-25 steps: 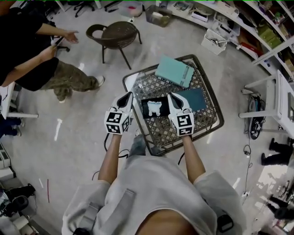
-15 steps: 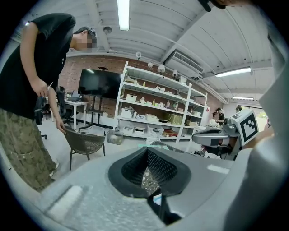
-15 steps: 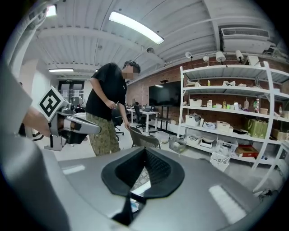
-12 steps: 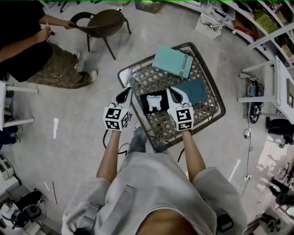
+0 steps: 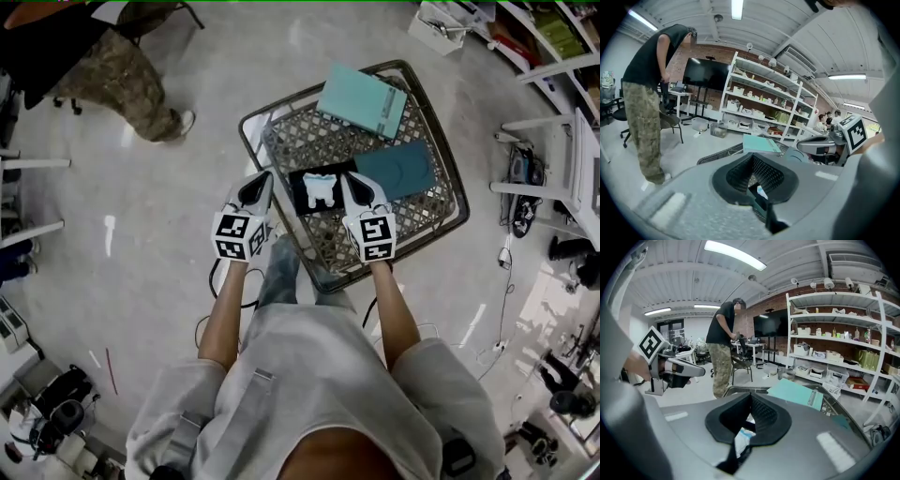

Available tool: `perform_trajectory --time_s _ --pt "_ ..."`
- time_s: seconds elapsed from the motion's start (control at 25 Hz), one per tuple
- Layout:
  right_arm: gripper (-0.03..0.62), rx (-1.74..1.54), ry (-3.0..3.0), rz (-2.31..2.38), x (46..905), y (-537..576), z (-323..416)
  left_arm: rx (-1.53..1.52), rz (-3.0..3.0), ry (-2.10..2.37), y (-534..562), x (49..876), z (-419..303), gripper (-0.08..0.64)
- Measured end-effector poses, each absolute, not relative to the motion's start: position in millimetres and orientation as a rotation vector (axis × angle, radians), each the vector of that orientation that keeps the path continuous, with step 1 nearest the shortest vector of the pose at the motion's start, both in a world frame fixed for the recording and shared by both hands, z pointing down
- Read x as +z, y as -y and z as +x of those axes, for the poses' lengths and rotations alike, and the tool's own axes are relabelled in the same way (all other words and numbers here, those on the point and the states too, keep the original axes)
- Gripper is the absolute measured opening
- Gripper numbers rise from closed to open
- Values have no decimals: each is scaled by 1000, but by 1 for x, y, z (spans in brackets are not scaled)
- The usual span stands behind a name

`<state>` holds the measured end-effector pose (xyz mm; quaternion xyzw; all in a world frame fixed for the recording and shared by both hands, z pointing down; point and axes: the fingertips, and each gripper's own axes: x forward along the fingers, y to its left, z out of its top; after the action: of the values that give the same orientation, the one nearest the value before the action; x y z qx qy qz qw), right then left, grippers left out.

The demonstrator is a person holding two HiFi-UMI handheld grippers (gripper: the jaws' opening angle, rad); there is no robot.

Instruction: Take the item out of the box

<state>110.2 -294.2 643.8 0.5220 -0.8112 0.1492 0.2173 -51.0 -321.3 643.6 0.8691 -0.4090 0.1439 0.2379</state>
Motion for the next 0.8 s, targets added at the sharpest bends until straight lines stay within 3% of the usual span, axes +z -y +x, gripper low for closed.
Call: perform_trajectory --time_s 0.8 --pt "14 649 2149 1278 742 246 75 460 2252 1089 283 718 -67 5"
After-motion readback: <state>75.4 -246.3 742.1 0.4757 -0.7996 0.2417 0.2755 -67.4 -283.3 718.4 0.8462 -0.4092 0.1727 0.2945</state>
